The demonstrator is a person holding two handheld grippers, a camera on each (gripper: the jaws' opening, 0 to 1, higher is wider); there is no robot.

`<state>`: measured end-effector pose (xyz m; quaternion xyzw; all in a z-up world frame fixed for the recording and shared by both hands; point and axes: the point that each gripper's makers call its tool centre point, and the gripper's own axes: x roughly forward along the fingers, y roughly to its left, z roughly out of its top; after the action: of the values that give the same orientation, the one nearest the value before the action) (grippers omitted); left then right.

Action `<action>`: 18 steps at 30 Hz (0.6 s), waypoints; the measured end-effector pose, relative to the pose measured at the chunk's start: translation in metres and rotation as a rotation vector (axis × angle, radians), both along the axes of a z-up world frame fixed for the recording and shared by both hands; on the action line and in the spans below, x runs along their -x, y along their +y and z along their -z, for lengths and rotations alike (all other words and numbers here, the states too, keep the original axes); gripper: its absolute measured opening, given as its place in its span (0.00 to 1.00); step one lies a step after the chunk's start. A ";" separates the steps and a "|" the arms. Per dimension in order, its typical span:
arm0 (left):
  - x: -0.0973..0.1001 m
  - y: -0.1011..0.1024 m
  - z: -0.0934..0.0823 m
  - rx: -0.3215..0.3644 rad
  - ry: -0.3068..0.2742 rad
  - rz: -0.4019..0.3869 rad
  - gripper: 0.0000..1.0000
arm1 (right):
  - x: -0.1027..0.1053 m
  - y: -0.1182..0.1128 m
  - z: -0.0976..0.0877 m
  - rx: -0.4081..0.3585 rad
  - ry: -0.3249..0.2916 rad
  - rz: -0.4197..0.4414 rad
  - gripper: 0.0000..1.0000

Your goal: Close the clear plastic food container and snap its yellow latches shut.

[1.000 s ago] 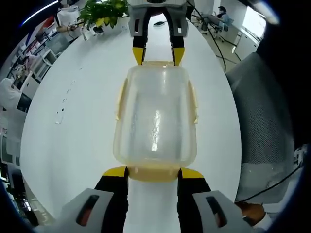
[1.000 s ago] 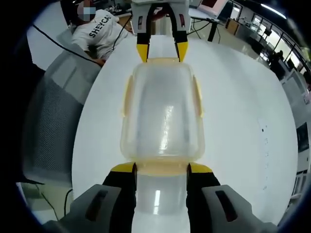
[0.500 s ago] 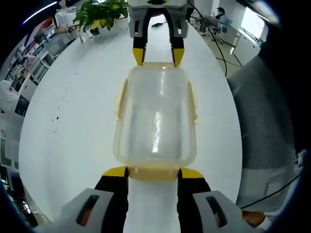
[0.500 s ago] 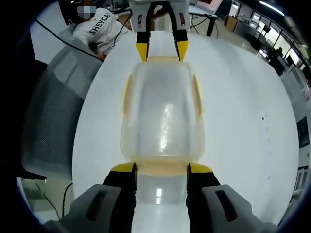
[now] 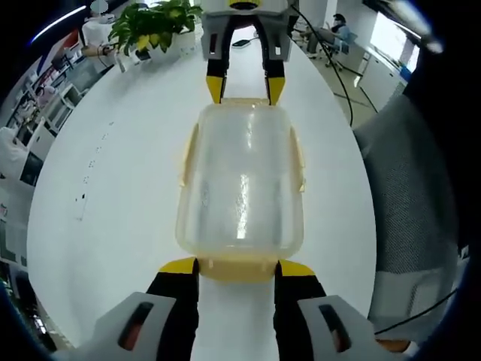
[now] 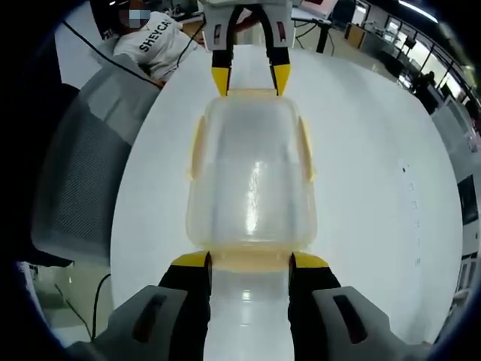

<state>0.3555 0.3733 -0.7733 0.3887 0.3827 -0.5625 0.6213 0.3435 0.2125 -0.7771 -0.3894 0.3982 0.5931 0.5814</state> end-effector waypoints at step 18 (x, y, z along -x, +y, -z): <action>-0.004 -0.036 0.000 0.035 -0.001 0.018 0.33 | -0.002 -0.036 0.001 0.007 -0.015 0.017 0.37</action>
<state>0.3594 0.3370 -0.7731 0.3817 0.3690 -0.5743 0.6232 0.3460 0.1768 -0.7781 -0.3927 0.3993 0.5839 0.5878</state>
